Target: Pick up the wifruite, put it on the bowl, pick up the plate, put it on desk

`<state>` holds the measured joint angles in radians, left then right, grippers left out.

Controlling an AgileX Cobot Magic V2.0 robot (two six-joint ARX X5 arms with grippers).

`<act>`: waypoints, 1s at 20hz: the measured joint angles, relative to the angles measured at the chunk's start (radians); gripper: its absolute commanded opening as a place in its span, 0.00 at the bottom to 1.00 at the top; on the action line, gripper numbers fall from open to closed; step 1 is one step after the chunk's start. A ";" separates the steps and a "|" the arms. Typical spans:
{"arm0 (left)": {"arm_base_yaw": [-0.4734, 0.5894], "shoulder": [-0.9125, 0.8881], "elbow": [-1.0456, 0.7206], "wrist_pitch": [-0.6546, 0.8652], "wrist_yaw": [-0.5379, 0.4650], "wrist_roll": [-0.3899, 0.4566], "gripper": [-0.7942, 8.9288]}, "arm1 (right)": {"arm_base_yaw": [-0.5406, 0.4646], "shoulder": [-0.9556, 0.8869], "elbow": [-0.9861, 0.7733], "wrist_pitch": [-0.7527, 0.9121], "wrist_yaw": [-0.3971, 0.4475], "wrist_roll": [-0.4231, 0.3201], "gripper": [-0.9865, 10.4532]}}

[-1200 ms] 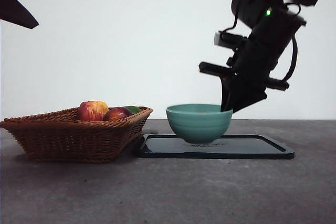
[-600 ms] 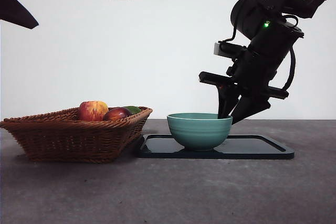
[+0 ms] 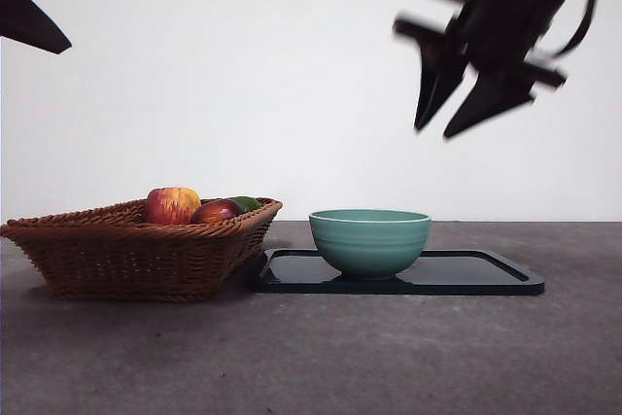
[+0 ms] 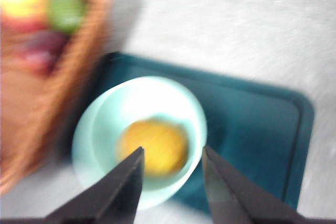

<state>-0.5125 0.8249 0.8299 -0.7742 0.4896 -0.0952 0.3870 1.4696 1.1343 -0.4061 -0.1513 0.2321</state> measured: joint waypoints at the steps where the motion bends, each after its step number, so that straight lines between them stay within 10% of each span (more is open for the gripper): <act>1: 0.000 0.000 0.000 0.000 0.000 0.000 0.41 | 0.005 -0.055 0.000 -0.055 -0.029 -0.001 0.24; 20: 0.000 0.000 0.000 0.000 0.000 0.000 0.41 | 0.240 -0.737 -0.229 -0.521 -0.067 -0.080 0.24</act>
<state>-0.5125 0.8249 0.8299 -0.7742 0.4896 -0.0948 0.6273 0.7326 0.9054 -0.9276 -0.2180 0.1524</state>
